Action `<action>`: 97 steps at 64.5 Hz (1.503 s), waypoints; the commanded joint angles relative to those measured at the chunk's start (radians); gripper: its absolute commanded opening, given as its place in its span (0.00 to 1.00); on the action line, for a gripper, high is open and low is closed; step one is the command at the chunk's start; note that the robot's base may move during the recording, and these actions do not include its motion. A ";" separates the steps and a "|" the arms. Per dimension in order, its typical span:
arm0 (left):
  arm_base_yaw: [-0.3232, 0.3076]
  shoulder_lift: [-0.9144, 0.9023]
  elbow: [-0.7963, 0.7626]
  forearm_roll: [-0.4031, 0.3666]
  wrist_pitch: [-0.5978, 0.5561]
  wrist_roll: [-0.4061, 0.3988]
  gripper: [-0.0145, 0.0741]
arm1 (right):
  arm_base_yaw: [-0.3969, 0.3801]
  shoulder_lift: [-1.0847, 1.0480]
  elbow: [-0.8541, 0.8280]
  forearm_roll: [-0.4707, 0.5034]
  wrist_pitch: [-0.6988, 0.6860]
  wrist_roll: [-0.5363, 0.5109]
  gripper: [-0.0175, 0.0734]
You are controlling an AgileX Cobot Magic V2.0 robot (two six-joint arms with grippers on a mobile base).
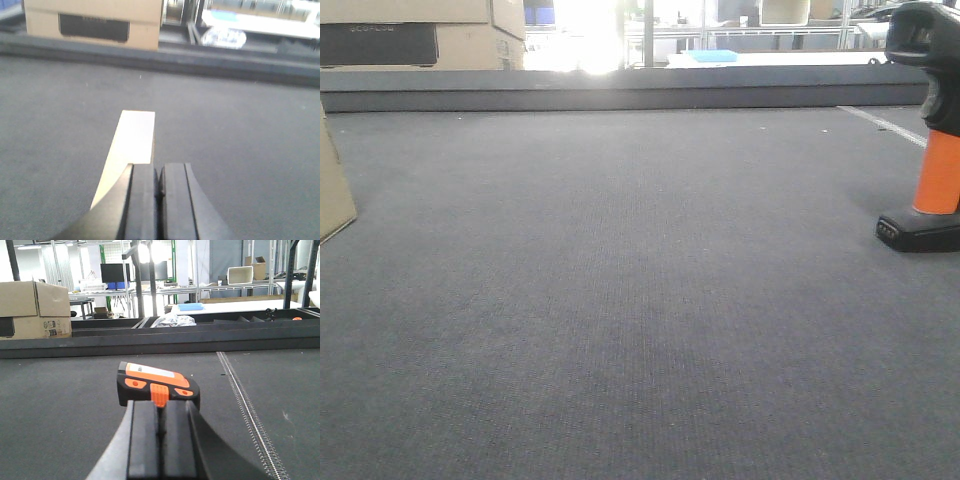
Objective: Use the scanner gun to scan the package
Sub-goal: 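Open the left gripper and lift it off the box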
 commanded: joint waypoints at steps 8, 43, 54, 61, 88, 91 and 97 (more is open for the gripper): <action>0.003 -0.206 0.066 -0.009 -0.024 -0.006 0.04 | -0.001 -0.006 0.001 -0.008 -0.016 -0.004 0.01; 0.003 -0.310 0.071 -0.003 -0.031 -0.006 0.04 | -0.001 -0.006 0.001 -0.008 -0.016 -0.004 0.01; 0.003 -0.310 0.071 -0.003 -0.031 -0.006 0.04 | -0.001 -0.006 0.001 -0.008 -0.016 -0.004 0.01; 0.003 -0.310 0.071 -0.003 -0.031 -0.006 0.04 | -0.001 -0.006 0.001 -0.008 -0.016 -0.004 0.01; 0.003 -0.310 0.071 -0.003 -0.031 -0.006 0.04 | 0.041 -0.150 0.008 -0.109 0.175 -0.038 0.01; 0.003 -0.310 0.071 -0.003 -0.031 -0.006 0.04 | 0.059 -0.206 0.013 -0.109 0.226 -0.038 0.01; 0.003 -0.310 0.071 -0.003 -0.031 -0.006 0.04 | 0.073 -0.299 0.030 -0.109 0.311 -0.038 0.01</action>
